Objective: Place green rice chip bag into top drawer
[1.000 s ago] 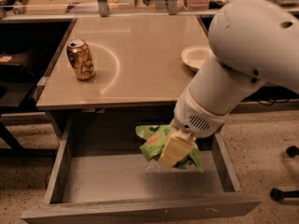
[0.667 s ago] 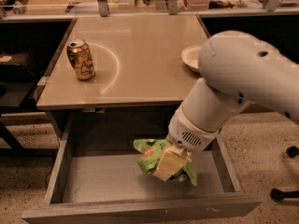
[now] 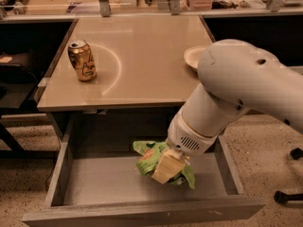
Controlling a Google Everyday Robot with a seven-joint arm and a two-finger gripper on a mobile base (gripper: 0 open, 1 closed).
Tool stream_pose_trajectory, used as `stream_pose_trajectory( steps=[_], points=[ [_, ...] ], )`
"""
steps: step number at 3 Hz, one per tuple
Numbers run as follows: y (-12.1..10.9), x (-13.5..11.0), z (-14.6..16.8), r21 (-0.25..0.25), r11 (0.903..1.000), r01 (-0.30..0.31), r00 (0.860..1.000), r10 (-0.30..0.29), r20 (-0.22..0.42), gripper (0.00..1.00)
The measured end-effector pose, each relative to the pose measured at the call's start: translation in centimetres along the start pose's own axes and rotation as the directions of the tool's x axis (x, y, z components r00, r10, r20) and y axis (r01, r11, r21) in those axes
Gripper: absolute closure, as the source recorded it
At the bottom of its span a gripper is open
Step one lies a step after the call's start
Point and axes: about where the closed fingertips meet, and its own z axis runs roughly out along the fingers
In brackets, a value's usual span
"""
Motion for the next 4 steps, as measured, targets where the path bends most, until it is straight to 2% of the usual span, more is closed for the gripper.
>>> stream_pose_trajectory(
  steps=[1, 2, 4],
  points=[
    [-0.9, -1.7, 2.9, -0.008, 0.9998, 0.019, 0.997, -0.018, 0.081, 1.00],
    [-3.0, -3.4, 5.5, -0.003, 0.9997, 0.024, 0.987, -0.024, 0.156, 1.00],
    [-5.3, -4.6, 10.8, -0.034, 0.9993, 0.015, 0.975, -0.007, 0.223, 1.00]
  ],
)
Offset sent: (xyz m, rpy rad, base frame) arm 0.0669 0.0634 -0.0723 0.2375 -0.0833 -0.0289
